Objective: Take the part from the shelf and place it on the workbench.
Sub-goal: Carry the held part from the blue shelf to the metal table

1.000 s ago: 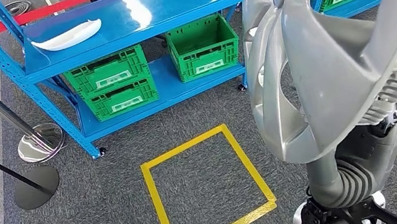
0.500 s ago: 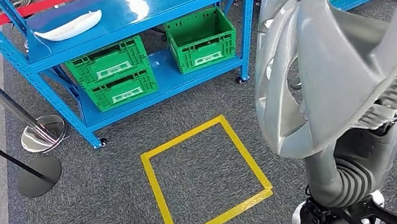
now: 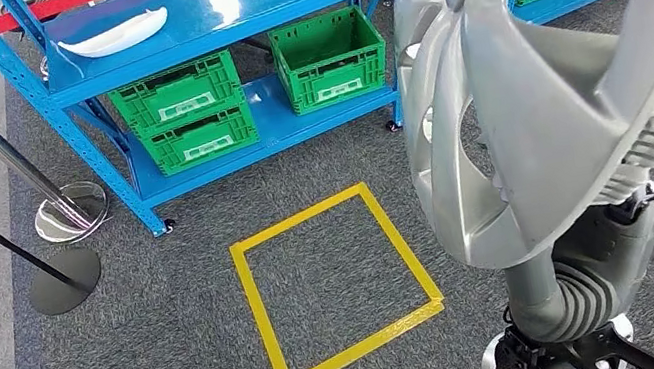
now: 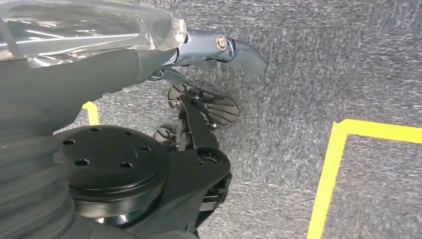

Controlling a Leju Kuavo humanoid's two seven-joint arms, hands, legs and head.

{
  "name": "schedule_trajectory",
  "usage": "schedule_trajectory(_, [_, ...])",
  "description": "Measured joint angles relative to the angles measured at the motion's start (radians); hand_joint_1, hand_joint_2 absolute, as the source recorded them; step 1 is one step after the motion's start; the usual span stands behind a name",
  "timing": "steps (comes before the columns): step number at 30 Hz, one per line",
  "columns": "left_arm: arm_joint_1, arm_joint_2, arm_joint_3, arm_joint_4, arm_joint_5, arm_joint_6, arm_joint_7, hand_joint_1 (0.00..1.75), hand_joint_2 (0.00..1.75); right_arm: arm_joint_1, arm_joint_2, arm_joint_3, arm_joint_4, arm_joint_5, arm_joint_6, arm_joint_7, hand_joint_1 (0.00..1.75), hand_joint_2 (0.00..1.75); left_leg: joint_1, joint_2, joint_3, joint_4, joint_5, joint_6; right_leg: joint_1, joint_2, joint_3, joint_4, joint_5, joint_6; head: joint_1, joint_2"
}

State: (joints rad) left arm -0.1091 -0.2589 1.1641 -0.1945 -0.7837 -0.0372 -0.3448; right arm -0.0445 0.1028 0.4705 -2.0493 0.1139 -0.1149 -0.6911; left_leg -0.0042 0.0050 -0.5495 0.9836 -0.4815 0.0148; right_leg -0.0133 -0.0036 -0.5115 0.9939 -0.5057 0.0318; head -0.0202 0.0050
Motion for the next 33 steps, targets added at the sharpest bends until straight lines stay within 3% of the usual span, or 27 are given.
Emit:
schedule_trajectory(2, [0.000,-0.001,0.000,0.000,0.000,0.004,0.000,0.00,1.75,-0.006,0.000,0.002,0.002,-0.001,-0.006,0.000,1.75,1.75,0.000,-0.001,-0.014,0.026,-0.019,-0.010,-0.004,-0.001,-0.006,-0.002,0.005,-0.013,-0.002,0.000])
schedule_trajectory(3, [0.000,-0.001,0.000,0.000,0.000,0.005,0.000,0.00,1.75,-0.011,0.001,0.002,0.003,-0.002,-0.008,0.000,1.75,1.75,0.001,-0.002,-0.030,0.063,-0.045,-0.015,-0.006,-0.001,-0.009,-0.003,0.008,-0.021,-0.003,0.000])
schedule_trajectory(6, [0.000,-0.002,0.000,0.000,0.001,0.006,-0.002,0.00,1.75,-0.023,0.003,0.003,0.007,-0.003,-0.017,0.000,1.75,1.75,0.005,-0.004,-0.111,0.253,-0.142,-0.024,-0.005,-0.002,-0.024,-0.003,0.017,-0.035,-0.007,0.000])
schedule_trajectory(7, [0.000,-0.002,0.000,0.000,0.001,0.006,-0.002,0.00,1.75,-0.025,0.003,0.003,0.009,-0.002,-0.021,0.000,1.75,1.75,0.005,-0.004,-0.127,0.293,-0.152,-0.024,-0.004,-0.002,-0.028,-0.002,0.020,-0.037,-0.007,0.000])
schedule_trajectory(8, [0.001,-0.002,0.000,0.000,0.002,0.008,-0.003,0.00,1.75,-0.027,0.003,0.003,0.011,-0.002,-0.027,0.000,1.75,1.75,0.006,-0.004,-0.124,0.295,-0.141,-0.024,-0.004,-0.003,-0.030,-0.002,0.022,-0.037,-0.006,0.000])
schedule_trajectory(9, [0.001,-0.002,0.000,0.000,0.002,0.010,-0.004,0.00,1.75,-0.029,0.003,0.003,0.012,-0.001,-0.033,0.000,1.75,1.75,0.006,-0.004,-0.102,0.258,-0.113,-0.022,-0.004,-0.002,-0.031,-0.001,0.023,-0.036,-0.007,0.000])
schedule_trajectory(11, [0.000,-0.001,0.000,0.000,0.002,0.013,-0.004,0.00,1.75,-0.034,0.004,0.004,0.013,0.001,-0.045,0.000,1.75,1.75,0.004,-0.005,-0.023,0.113,-0.049,-0.013,-0.003,-0.002,-0.031,-0.001,0.025,-0.034,-0.006,0.000])
schedule_trajectory(13, [-0.001,-0.001,0.000,0.000,0.002,0.016,-0.004,0.00,1.75,-0.041,0.004,0.006,0.013,0.003,-0.056,0.000,1.75,1.75,-0.002,-0.006,0.031,0.012,-0.025,-0.005,-0.001,-0.001,-0.034,0.000,0.030,-0.026,-0.006,0.000])
schedule_trajectory(14, [-0.001,-0.001,0.000,0.000,0.001,0.017,-0.004,0.00,1.75,-0.044,0.005,0.008,0.013,0.004,-0.062,0.000,1.75,1.75,-0.003,-0.006,0.039,-0.005,-0.028,-0.004,0.000,-0.001,-0.039,0.002,0.030,-0.022,-0.006,0.000])
schedule_trajectory(18, [0.000,-0.001,0.000,0.000,0.001,0.018,-0.004,0.00,1.75,-0.054,0.004,0.014,0.019,0.003,-0.071,0.000,1.75,1.75,-0.003,-0.006,0.031,-0.010,-0.028,-0.007,0.001,-0.002,-0.047,0.003,0.035,-0.025,-0.005,0.000])
schedule_trajectory(27, [-0.002,0.002,0.001,0.000,0.001,0.018,-0.008,0.00,1.75,-0.080,-0.002,0.031,0.040,-0.001,-0.090,0.000,1.75,1.75,-0.010,-0.006,0.015,0.006,-0.025,0.010,-0.004,-0.002,-0.051,-0.006,0.053,0.003,-0.005,0.000])
schedule_trajectory(30, [-0.002,0.004,0.000,0.000,0.001,0.018,-0.009,0.00,1.75,-0.082,-0.003,0.035,0.043,-0.001,-0.095,0.000,1.75,1.75,-0.009,-0.006,0.014,0.001,-0.018,0.022,-0.007,-0.002,-0.053,-0.007,0.055,0.011,-0.006,0.000])
schedule_trajectory(32, [-0.003,0.004,0.001,0.000,0.001,0.017,-0.009,0.00,1.75,-0.085,-0.004,0.037,0.043,0.000,-0.102,0.000,1.75,1.75,-0.004,-0.005,0.014,-0.008,-0.009,0.034,-0.007,-0.001,-0.070,0.029,0.028,0.016,-0.004,0.000])
schedule_trajectory(33, [-0.003,0.004,0.001,0.000,0.000,0.017,-0.009,0.00,1.75,-0.086,-0.005,0.037,0.043,0.000,-0.106,0.000,1.75,1.75,-0.001,-0.004,0.013,-0.011,-0.005,0.039,-0.008,-0.001,-0.093,0.080,-0.005,0.018,-0.004,0.000])
